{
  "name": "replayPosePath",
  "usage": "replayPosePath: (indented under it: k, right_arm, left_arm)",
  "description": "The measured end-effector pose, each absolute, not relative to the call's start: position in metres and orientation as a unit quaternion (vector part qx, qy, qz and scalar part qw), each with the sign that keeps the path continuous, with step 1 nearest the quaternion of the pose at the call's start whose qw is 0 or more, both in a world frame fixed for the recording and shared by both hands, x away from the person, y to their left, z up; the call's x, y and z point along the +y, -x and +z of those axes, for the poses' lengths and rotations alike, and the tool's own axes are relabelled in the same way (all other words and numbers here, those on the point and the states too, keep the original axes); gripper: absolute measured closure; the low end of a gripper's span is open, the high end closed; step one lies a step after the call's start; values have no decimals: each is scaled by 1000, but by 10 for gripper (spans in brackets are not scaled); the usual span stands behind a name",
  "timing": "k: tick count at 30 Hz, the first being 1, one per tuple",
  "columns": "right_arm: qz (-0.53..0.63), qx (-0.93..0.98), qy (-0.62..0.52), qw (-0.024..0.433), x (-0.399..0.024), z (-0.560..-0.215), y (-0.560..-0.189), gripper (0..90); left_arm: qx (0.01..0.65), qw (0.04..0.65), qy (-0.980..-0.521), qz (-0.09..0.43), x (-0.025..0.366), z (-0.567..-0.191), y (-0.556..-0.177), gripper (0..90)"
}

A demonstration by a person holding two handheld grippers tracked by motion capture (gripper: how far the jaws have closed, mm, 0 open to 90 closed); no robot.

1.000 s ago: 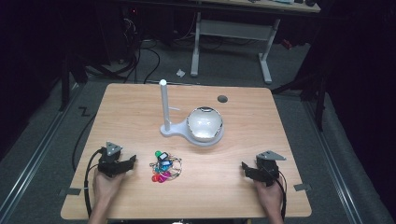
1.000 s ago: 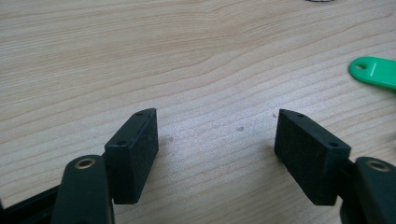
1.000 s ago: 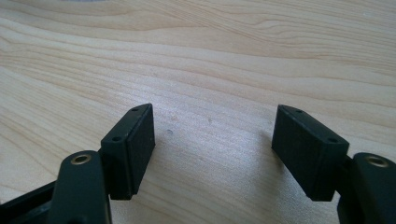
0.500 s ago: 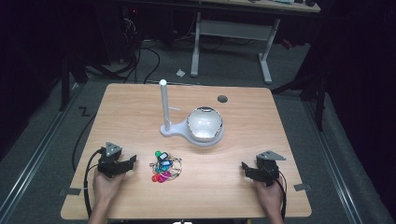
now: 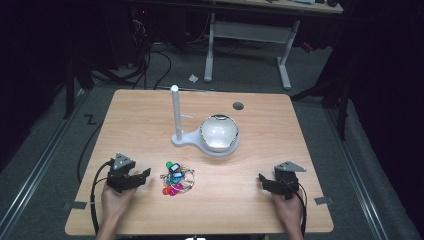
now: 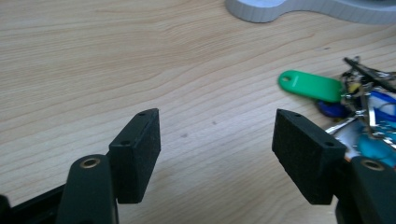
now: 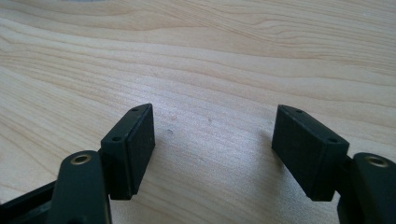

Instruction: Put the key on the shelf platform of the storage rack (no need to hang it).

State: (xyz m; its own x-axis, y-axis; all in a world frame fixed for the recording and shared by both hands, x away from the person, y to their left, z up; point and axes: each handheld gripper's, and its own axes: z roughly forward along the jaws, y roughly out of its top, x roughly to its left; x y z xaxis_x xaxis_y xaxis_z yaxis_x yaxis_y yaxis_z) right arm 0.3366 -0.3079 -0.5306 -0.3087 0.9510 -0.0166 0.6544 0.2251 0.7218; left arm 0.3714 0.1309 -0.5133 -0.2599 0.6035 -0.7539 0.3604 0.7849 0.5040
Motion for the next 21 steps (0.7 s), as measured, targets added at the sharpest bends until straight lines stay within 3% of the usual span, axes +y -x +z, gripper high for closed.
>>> replayPosePath:
  k: [16,17,18,21]
  right_arm:
    - [313,746,-538,237,-308,-531,-337,302]
    - [313,746,-538,237,-308,-531,-337,302]
    - [313,746,-538,237,-308,-531,-337,302]
    - [313,746,-538,237,-308,-531,-337,302]
  left_arm:
    - [756,537,-365,81,93,-491,-344,361]
    - [738,563,-361,85,88,-492,-347,361]
    - [754,534,-374,79,90,-491,-344,361]
    - [751,535,-379,71,85,-490,-340,370]
